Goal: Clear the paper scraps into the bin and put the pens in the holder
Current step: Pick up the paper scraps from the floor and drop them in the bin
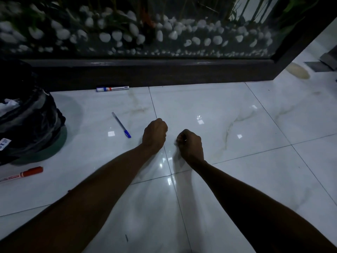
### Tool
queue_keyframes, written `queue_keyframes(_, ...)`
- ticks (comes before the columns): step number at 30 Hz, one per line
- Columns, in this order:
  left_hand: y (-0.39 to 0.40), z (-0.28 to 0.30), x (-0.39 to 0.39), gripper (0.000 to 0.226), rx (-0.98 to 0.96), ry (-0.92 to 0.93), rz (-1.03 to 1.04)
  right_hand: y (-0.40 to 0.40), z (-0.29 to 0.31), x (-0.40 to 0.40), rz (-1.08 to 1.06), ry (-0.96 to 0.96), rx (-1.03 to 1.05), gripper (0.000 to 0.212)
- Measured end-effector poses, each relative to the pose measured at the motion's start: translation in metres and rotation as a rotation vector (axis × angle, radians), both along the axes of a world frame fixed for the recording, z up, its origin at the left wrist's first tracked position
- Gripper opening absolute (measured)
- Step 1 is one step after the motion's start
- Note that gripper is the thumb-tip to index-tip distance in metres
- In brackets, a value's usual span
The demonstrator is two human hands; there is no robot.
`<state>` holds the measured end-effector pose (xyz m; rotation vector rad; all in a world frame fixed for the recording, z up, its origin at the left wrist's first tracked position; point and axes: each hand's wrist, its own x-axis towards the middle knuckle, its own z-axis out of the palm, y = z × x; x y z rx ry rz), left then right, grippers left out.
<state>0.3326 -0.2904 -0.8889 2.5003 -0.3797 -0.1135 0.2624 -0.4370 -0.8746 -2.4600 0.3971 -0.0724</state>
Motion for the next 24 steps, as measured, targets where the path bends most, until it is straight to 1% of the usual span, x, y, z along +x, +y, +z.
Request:
queue_keyframes(2,0.000,-0.004,0.003,0.019,0.064,-0.045,-0.058,0.000,-0.004,0.001,-0.019,-0.016,0.041,0.014)
queue_keyframes(5,0.005,-0.004,0.006,0.026,0.063,-0.063,-0.134,0.000,-0.004,0.004,-0.040,-0.048,0.100,0.013)
queue_keyframes(7,0.010,0.005,0.006,0.033,0.092,-0.059,-0.138,0.004,0.001,0.004,-0.054,-0.044,0.150,0.013)
queue_keyframes(9,0.018,0.015,0.009,0.033,0.106,-0.061,-0.128,0.012,0.008,0.007,-0.072,-0.033,0.172,0.013)
queue_keyframes(13,0.047,0.053,0.017,0.019,0.128,-0.084,-0.033,0.040,0.023,0.020,-0.017,-0.036,0.177,0.021)
queue_keyframes(16,0.079,0.090,0.022,0.019,0.128,-0.080,0.071,0.076,0.042,0.030,0.078,-0.066,0.241,0.026)
queue_keyframes(20,0.129,0.148,0.014,0.022,0.158,-0.195,0.147,0.139,0.084,0.046,0.166,-0.178,0.320,0.015)
queue_keyframes(22,0.160,0.181,0.011,0.022,0.190,-0.276,0.228,0.176,0.109,0.053,0.213,-0.257,0.378,0.011)
queue_keyframes(24,0.195,0.208,0.011,0.019,0.208,-0.300,0.336,0.214,0.132,0.060,0.281,-0.329,0.430,0.009)
